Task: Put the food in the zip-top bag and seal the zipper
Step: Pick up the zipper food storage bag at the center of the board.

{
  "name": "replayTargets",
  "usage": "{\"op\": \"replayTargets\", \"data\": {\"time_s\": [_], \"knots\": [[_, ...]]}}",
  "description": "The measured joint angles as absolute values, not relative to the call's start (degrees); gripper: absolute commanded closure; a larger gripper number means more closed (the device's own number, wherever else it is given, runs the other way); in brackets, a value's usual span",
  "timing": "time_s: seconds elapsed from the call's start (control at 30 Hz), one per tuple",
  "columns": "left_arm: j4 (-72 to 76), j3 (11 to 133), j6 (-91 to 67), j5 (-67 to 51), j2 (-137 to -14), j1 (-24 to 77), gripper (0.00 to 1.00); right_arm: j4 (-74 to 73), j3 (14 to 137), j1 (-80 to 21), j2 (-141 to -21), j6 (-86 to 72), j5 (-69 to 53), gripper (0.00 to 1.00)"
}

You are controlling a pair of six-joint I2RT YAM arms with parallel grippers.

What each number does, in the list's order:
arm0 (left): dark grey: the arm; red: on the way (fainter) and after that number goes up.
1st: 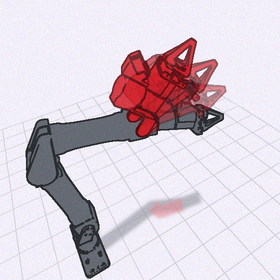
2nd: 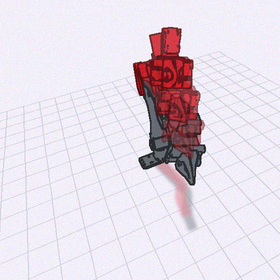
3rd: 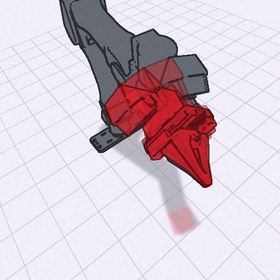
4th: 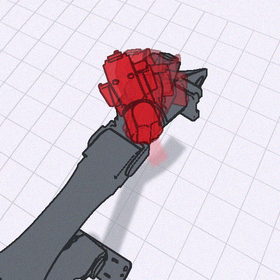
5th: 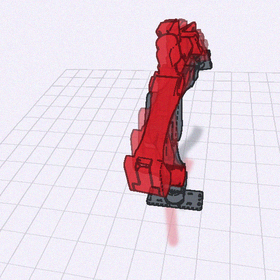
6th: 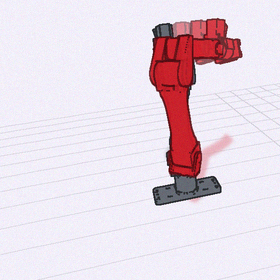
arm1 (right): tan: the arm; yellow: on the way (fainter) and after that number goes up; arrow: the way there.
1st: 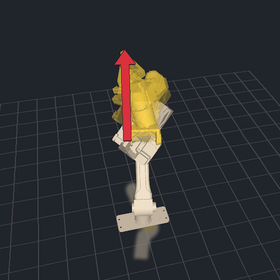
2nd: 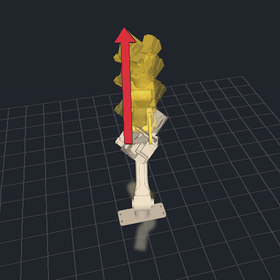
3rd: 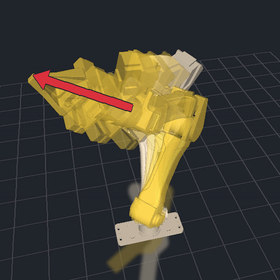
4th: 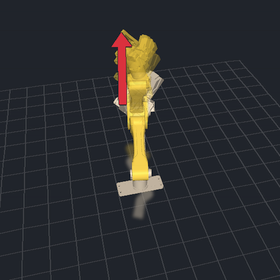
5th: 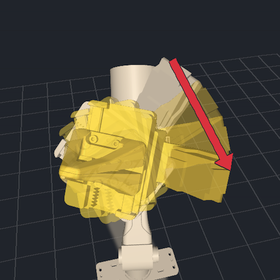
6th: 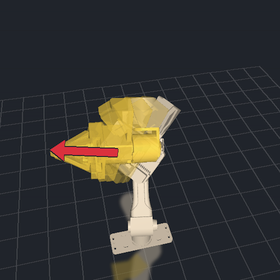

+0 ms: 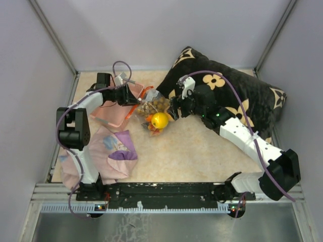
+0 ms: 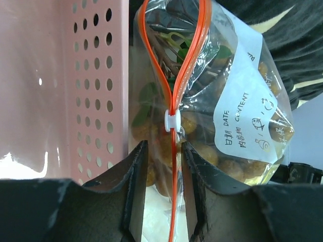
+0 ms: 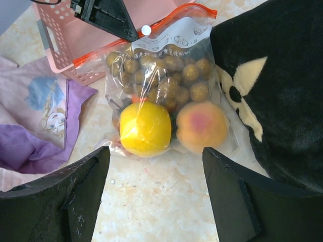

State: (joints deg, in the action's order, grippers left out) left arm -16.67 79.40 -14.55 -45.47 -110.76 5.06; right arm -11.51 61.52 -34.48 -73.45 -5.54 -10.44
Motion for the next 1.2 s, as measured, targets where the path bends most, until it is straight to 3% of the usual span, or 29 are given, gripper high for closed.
{"op": "replayTargets", "data": {"time_s": [0.1,0.23,0.3,0.5,1.03,1.2], "knots": [[-17.69,80.03,-14.02,-45.98,-111.83,5.78,0.67,-11.49,61.52,-34.48,-73.49,-5.52,-10.44,0.26],[-18.63,81.19,-13.17,-46.85,-112.97,6.83,0.94,-11.42,61.52,-34.48,-73.52,-5.39,-10.5,0.26],[-19.4,82.13,-12.29,-47.33,-113.1,7.33,1.0,-11.4,61.52,-34.48,-73.52,-5.06,-10.63,0.26],[-23.73,85.03,-6.39,-46.24,-111.2,9.45,1.0,-11.49,61.52,-34.48,-73.32,-3.27,-10.66,0.25],[-34.28,83.26,15.73,-39.86,-87.79,26.65,1.0,-21.5,67.68,-28.56,-68.73,8.88,-16.21,0.26],[-35.4,79.75,18.13,-39.86,-85.01,27.53,1.0,-24.23,70.57,-27.07,-69.43,13.45,-21.63,0.31]]}}
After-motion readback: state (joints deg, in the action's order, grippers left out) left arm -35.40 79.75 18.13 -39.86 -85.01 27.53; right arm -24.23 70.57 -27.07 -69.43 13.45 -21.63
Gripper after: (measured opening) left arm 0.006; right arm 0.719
